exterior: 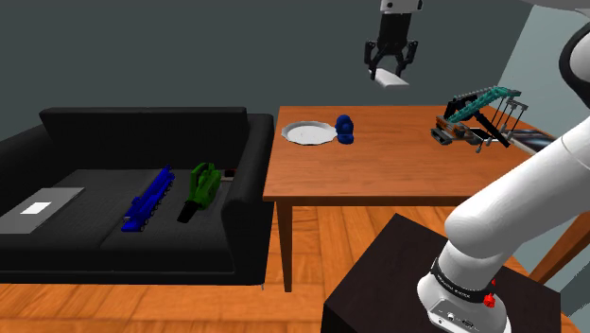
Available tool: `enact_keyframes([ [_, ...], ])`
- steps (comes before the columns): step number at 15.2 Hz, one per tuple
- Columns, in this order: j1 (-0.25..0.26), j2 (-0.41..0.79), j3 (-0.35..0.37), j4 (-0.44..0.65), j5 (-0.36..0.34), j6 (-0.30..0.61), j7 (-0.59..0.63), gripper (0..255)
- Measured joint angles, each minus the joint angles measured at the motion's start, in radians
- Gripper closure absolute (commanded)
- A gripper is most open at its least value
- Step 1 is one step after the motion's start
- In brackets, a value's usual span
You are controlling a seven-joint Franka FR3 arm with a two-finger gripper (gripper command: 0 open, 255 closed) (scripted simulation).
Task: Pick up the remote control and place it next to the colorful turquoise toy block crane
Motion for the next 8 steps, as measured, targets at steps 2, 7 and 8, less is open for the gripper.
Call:
enact_keyframes([
  [2,-0.014,-0.035,-0.028,-0.023,-0.015,-0.01,-0.042,255],
  [7,-0.052,-0.114,-0.108,-0.09,-0.061,-0.016,-0.156,255],
  [8,-0.058,-0.121,-0.123,-0.092,-0.069,-0.019,-0.177,255],
])
